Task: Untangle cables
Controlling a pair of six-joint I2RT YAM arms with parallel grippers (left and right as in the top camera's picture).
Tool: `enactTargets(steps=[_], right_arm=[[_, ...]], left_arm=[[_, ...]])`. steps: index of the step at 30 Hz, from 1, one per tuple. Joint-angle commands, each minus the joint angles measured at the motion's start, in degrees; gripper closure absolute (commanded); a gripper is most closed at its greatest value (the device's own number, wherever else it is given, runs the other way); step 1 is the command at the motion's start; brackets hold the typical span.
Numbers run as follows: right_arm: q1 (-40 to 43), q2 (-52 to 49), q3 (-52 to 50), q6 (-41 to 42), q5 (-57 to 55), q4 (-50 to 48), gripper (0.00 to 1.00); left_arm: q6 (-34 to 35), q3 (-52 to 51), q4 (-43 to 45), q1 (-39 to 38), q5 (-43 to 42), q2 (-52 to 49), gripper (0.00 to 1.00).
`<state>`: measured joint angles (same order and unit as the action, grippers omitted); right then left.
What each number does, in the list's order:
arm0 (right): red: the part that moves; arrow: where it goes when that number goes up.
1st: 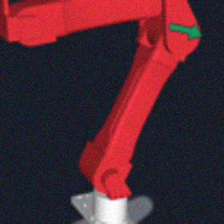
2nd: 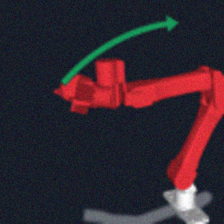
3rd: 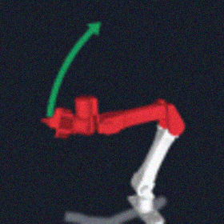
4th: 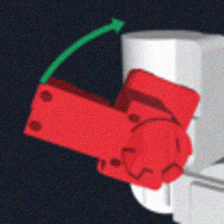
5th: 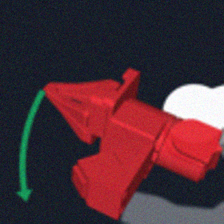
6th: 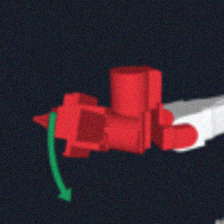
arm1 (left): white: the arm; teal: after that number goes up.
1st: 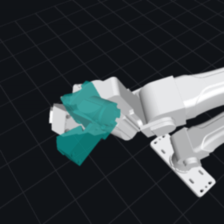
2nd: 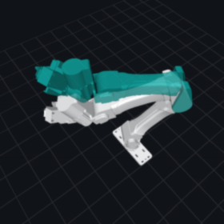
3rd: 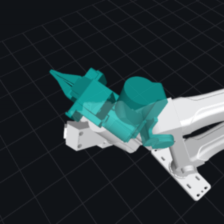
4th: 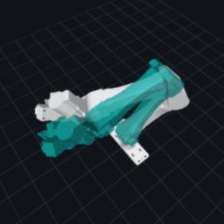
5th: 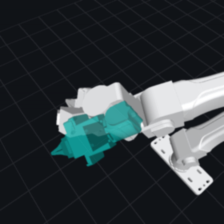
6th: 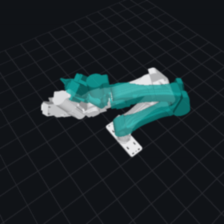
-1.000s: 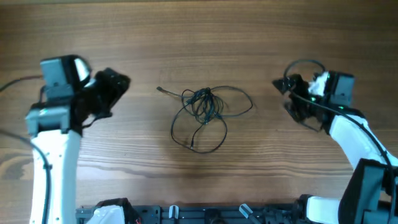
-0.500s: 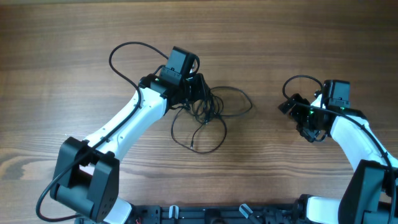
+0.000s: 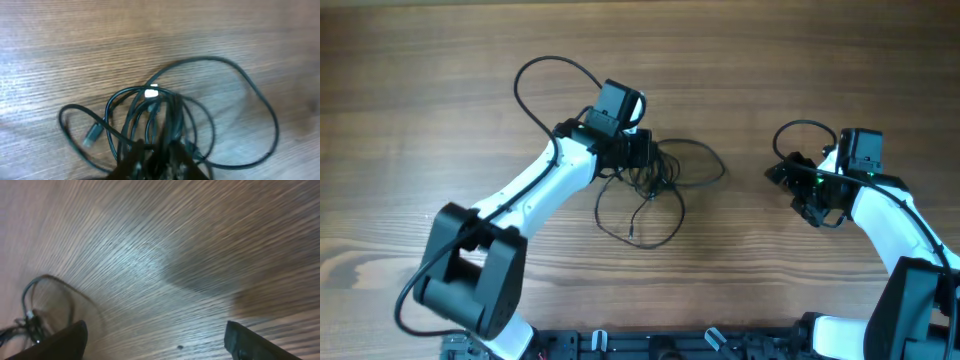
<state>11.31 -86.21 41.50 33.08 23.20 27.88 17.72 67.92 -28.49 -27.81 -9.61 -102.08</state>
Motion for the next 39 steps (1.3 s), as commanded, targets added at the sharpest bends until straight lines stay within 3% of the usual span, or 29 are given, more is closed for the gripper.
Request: enactTargets(steps=[1,5,9,11,12,14,15,17,19,26,31,39], right_arm=[[0.02,1.09,0.09,-3.67,9.11,-0.17,0.18],[-0.61,1.09,0.09,-9.62,28.70,-3.06,0.24],[-6.16,1.09,0.09,-4.85,38.91,-12.76,0.34],[-9.66,1.09,0.09,2.62,34.88,-17.00,0.46],[-12.28,1.09,0.09,9.84,29.97,-18.82,0.47],[-16.52,1.09,0.09,21.18,21.14,-20.11,0.46],[-18.58,1.09,0.09,27.02,16.85,-20.20,0.38],[-21.03,1.09,0.09,33.59,12.44,-20.39,0.37],[-23.15,1.03,0.09,39.15,9.49,-21.64,0.32],[-24.41,1.03,0.07,40.61,9.29,-23.17,0.27],[-25.49,1.03,0.09,43.28,8.37,-24.33,0.27],[-34.58,-4.98,0.09,48.98,1.33,-38.60,0.31]], left_arm=[[-0.98,0.35,-0.20,-0.20,2.21,-0.96,0.96],[-1.05,0.35,-2.21,-0.20,1.55,0.94,0.96],[-6.67,0.35,-3.41,-0.20,0.50,1.27,0.96],[-11.13,0.35,-3.74,-0.20,-3.04,1.66,0.96],[-12.79,0.35,-3.69,-0.20,-5.51,2.08,0.96],[-14.95,0.35,-3.69,-0.20,-9.05,2.86,0.96],[-14.95,0.35,-3.72,-0.20,-9.03,3.17,0.96],[-14.95,0.35,-4.20,-0.20,-8.98,3.30,0.96],[-14.95,0.35,-5.14,-0.20,-6.75,3.30,0.87],[-14.25,0.35,-5.11,1.09,-2.75,3.34,0.75],[-9.66,0.37,-3.21,4.26,-2.97,8.72,0.54],[0.00,0.35,-5.22,9.70,-3.87,10.95,0.58]])
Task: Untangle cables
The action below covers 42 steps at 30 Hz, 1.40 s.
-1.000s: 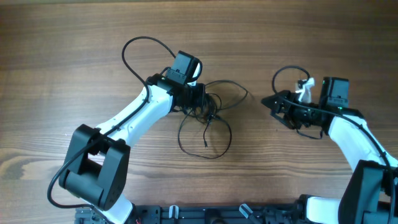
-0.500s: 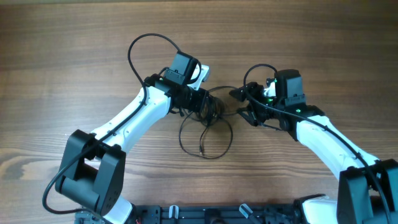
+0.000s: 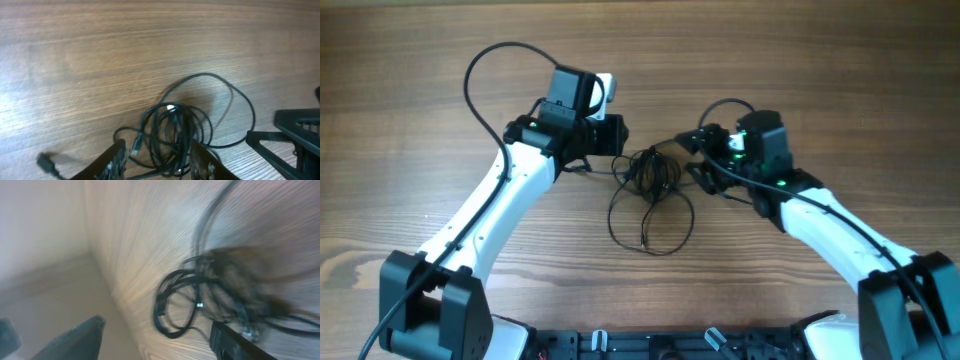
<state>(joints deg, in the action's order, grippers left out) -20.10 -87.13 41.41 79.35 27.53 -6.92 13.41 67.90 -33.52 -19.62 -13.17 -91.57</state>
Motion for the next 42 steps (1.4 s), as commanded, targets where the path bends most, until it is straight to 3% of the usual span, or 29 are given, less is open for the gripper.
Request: enactTargets(steps=[1,4,6,13,16,22,26,31,35,40,42], right_arm=[[-4.17,-5.97,0.17,2.73,-3.19,-6.47,0.32],[-5.95,-12.85,0.17,1.53,-2.93,-11.85,0.51],[-5.95,-14.93,0.17,1.53,-2.29,-12.83,0.56],[-5.92,-15.52,0.17,3.34,-1.81,-19.87,0.57],[-5.92,-15.52,0.17,2.84,-1.90,-19.69,0.57],[-4.20,-15.52,0.17,-4.26,-2.05,-19.80,0.52],[-1.53,-15.50,0.17,-6.88,-1.31,-19.87,0.50],[-0.17,-15.50,0.17,-7.56,2.10,-20.02,0.45],[-0.17,-15.52,0.17,-13.97,5.46,-20.17,0.37],[-0.17,-15.52,0.17,-17.77,13.03,-21.46,0.62],[-0.17,-15.52,0.17,-17.90,13.03,-21.79,0.62]], left_arm=[[4.94,0.37,-0.15,1.81,-0.26,0.44,0.58],[5.11,0.37,-0.46,3.10,-0.28,0.44,0.55],[5.11,0.37,-0.81,3.34,-0.28,0.44,0.54],[5.09,0.37,-0.83,3.34,-0.28,0.33,0.50],[5.09,0.37,-0.83,3.34,-0.26,0.28,0.43],[5.09,0.37,-0.85,3.34,-0.26,0.28,0.22],[5.09,0.37,-0.81,3.34,-0.26,0.28,0.00],[5.07,0.37,-0.85,3.34,-0.26,0.28,0.00],[5.05,0.35,-1.90,3.34,-0.24,0.28,0.00],[7.13,0.37,-4.26,3.23,-0.31,0.28,0.04],[9.64,0.35,-4.52,3.13,-0.50,0.28,0.06]])
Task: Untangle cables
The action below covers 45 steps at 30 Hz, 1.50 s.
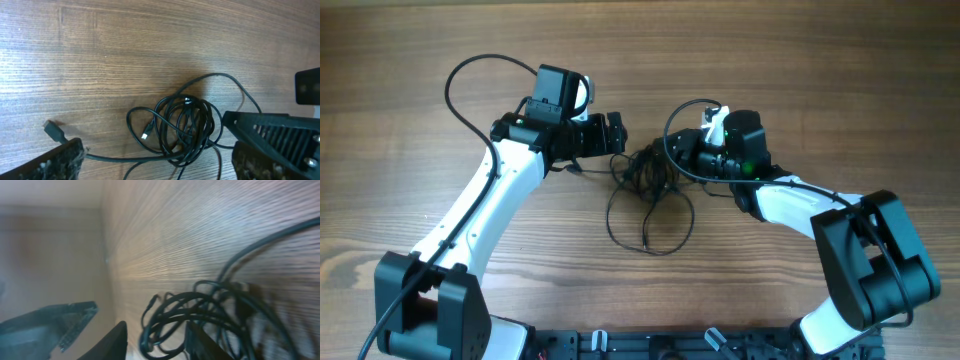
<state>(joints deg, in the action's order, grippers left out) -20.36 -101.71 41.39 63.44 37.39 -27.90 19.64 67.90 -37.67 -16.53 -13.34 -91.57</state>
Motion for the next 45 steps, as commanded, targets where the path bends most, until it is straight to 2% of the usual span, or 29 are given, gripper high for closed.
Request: enactTargets(steps=[1,9,13,15,18,27,32,33,36,38,41,43,45], right_arm=[[0.09,-0.94,0.20,-1.97,3.15,-0.81,0.62],[-0.94,-0.94,0.20,1.16,-1.49,-3.63,0.61],[-4.85,-0.94,0.20,3.04,-8.94,0.24,0.61],[-6.56,-0.94,0.20,4.42,-12.66,0.15,0.62],[-7.39,-0.96,0.20,4.87,-14.58,0.94,0.62],[-8.31,-0.96,0.20,5.75,-17.03,5.49,0.89],[-8.31,-0.96,0.20,5.53,-15.37,11.54,0.95],[-8.31,-0.96,0.20,5.49,-15.04,11.82,0.95],[-8.28,-0.94,0.20,5.55,-15.08,12.13,0.95],[-8.28,-0.94,0.20,5.57,-15.08,12.13,0.96],[-8.28,-0.94,0.20,5.75,-15.04,12.11,0.95],[-8.28,-0.94,0.20,5.77,-14.38,12.11,0.95],[-8.28,-0.94,0.20,5.77,-14.21,12.11,0.95]], left_arm=[[3.37,0.35,-0.61,-0.15,-0.31,0.26,0.07],[3.32,0.35,0.11,-1.99,-0.04,0.26,0.04],[3.37,0.37,0.13,-1.95,6.21,0.26,0.09],[3.34,0.37,0.11,-1.95,9.25,0.26,0.07],[3.34,0.37,0.11,-1.95,9.18,0.26,0.03],[3.37,0.37,-0.09,-1.95,9.11,0.26,0.00],[3.37,0.37,-0.35,-1.97,8.90,0.26,0.00],[3.37,0.37,-0.35,-1.97,8.68,0.26,0.00],[2.82,0.35,-0.74,-2.01,1.14,0.26,0.00],[-1.81,0.35,-2.69,-2.01,-5.07,0.26,0.01],[-2.89,-0.42,-4.50,-3.61,-5.95,-0.85,0.02],[-0.83,-1.31,-4.35,-5.05,-5.95,-3.43,0.07],[1.01,-1.31,-2.93,-6.10,-6.21,-6.43,0.06]])
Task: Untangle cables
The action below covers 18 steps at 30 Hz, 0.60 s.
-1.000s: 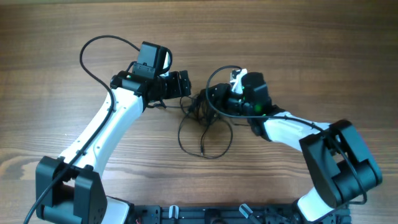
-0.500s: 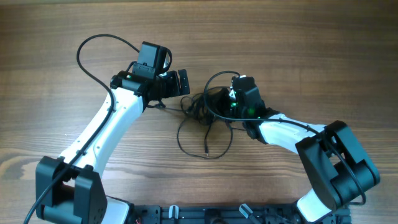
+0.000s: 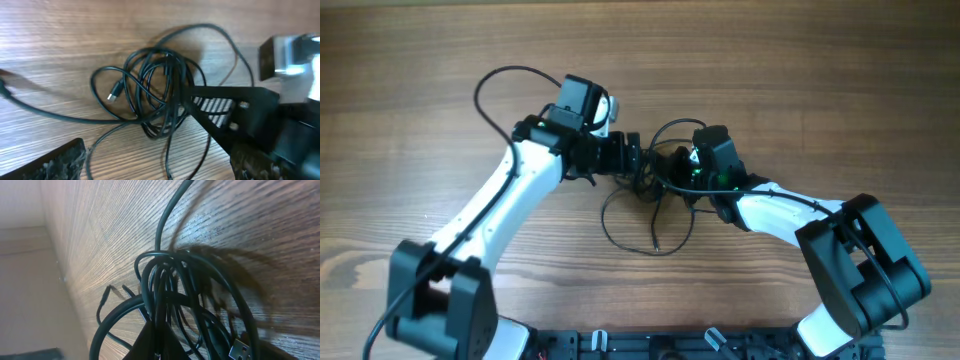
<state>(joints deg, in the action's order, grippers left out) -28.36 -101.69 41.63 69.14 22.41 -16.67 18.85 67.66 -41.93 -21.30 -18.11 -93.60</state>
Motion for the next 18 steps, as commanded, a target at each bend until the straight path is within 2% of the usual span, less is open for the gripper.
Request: enactTargets(steps=[1,3,5,6,7,8,11,13,17,18], right_arm=[[-0.28,-0.96,-0.04,0.07,0.83,0.87,0.95],[-0.28,-0.96,-0.04,0.02,1.07,0.87,0.96],[-0.28,-0.96,-0.04,0.02,1.27,0.87,0.96],[-0.22,-0.96,-0.04,-0.13,2.08,0.87,0.96],[0.04,-0.96,-0.04,-0.28,4.09,0.87,0.95],[0.74,-0.92,-0.04,-1.66,6.80,0.83,0.95],[8.04,1.31,-0.04,-13.29,22.12,2.51,0.95],[14.99,4.68,-0.04,-19.37,28.52,9.14,0.96],[32.39,14.86,-0.04,-32.79,27.82,29.11,0.96],[35.98,17.11,-0.04,-34.93,26.95,32.30,0.96]], left_arm=[[1.79,-1.07,2.38,-2.29,-1.42,-6.34,0.08],[1.79,-1.07,3.13,-3.41,-1.36,-8.35,0.18],[1.81,-1.07,3.78,-4.02,-0.59,-10.10,0.37],[2.21,-1.07,3.80,-4.09,2.01,-11.02,0.52],[3.32,-1.07,3.74,-4.04,5.88,-11.43,0.86],[4.26,-1.07,3.74,-3.76,9.53,-11.45,0.96],[4.37,-1.05,3.56,-1.22,13.29,-11.41,0.96],[4.35,-1.05,3.50,1.03,13.29,-11.30,0.96],[3.87,-1.01,3.37,7.15,12.83,-8.87,0.96],[1.03,-1.01,3.74,8.46,10.80,-6.82,0.96]])
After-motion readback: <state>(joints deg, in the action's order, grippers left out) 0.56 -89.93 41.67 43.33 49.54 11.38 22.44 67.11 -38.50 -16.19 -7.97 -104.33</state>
